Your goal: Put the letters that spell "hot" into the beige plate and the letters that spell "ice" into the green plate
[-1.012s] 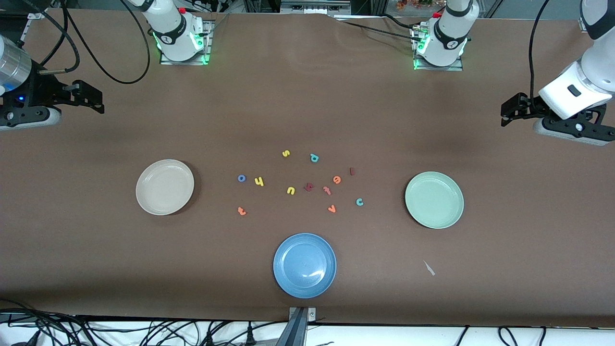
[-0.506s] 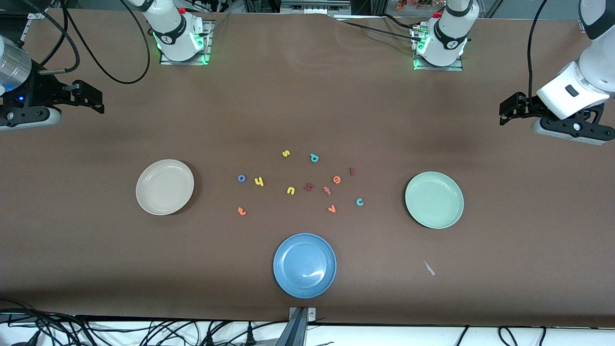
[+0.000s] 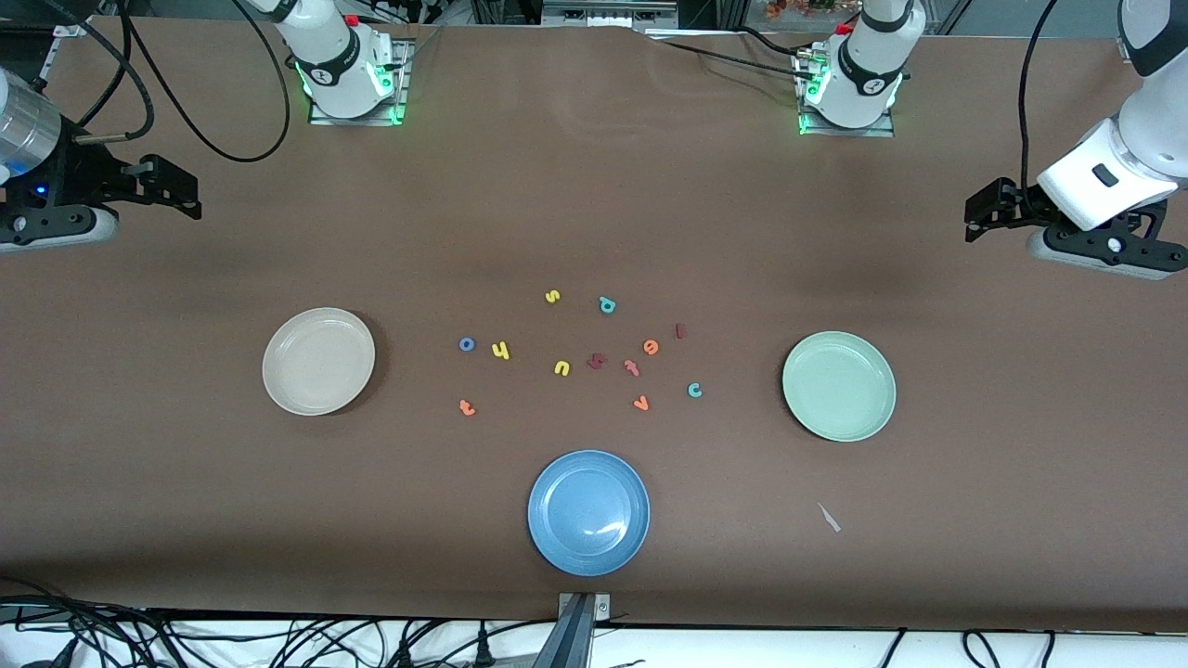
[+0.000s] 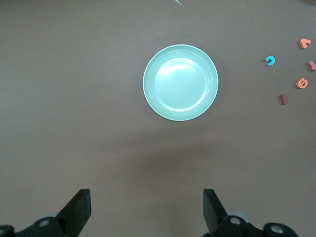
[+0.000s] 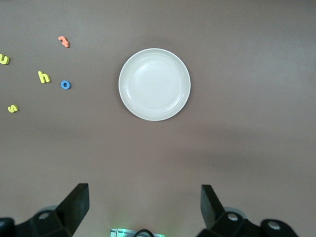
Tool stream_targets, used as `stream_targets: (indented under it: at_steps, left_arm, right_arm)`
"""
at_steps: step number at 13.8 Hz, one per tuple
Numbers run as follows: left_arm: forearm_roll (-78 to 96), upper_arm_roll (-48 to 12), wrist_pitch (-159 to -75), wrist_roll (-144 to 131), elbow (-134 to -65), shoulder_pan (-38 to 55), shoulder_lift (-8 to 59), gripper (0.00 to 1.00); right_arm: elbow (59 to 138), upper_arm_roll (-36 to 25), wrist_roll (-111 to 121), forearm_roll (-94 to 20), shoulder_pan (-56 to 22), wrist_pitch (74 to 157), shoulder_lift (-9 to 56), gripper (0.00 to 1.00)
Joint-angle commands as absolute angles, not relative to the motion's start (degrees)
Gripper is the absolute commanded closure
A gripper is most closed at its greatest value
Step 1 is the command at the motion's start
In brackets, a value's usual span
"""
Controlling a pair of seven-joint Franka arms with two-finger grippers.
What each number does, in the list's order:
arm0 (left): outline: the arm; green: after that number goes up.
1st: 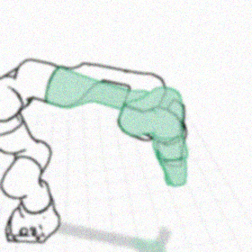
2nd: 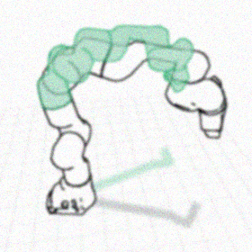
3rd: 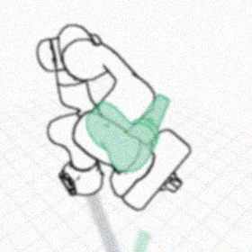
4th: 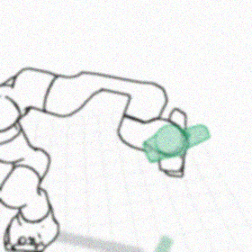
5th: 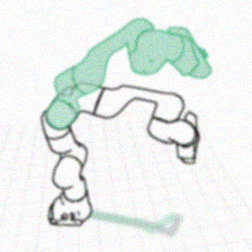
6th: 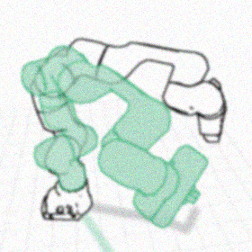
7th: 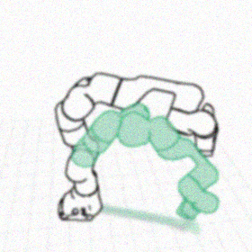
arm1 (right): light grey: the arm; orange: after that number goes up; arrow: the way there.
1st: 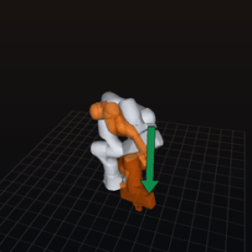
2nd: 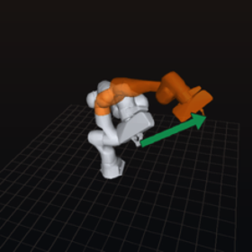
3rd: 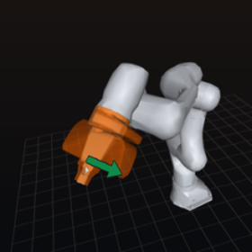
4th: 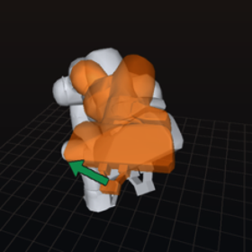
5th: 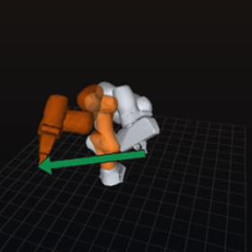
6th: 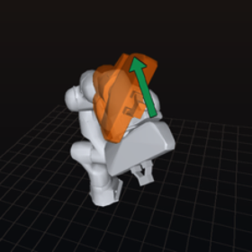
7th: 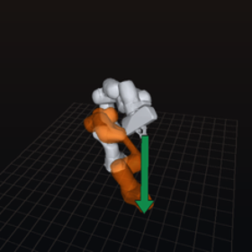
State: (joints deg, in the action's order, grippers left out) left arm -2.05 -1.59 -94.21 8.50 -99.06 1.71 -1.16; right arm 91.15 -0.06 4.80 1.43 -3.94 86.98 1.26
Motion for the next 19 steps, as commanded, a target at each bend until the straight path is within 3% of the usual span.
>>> stream_targets:
  at_steps: [1,19]
  left_arm:
    - [-1.0,-1.5,-93.5,8.2,-99.1,1.7,-1.8,0.0]
    - [-1.1,-1.5,-93.7,6.9,-98.7,1.9,-1.3,0.0]
  right_arm:
    - [90.4,0.0,5.3,1.2,-3.9,86.1,1.2,0.0]
    - [90.4,0.1,5.3,1.2,-3.9,86.1,1.2,0.0]
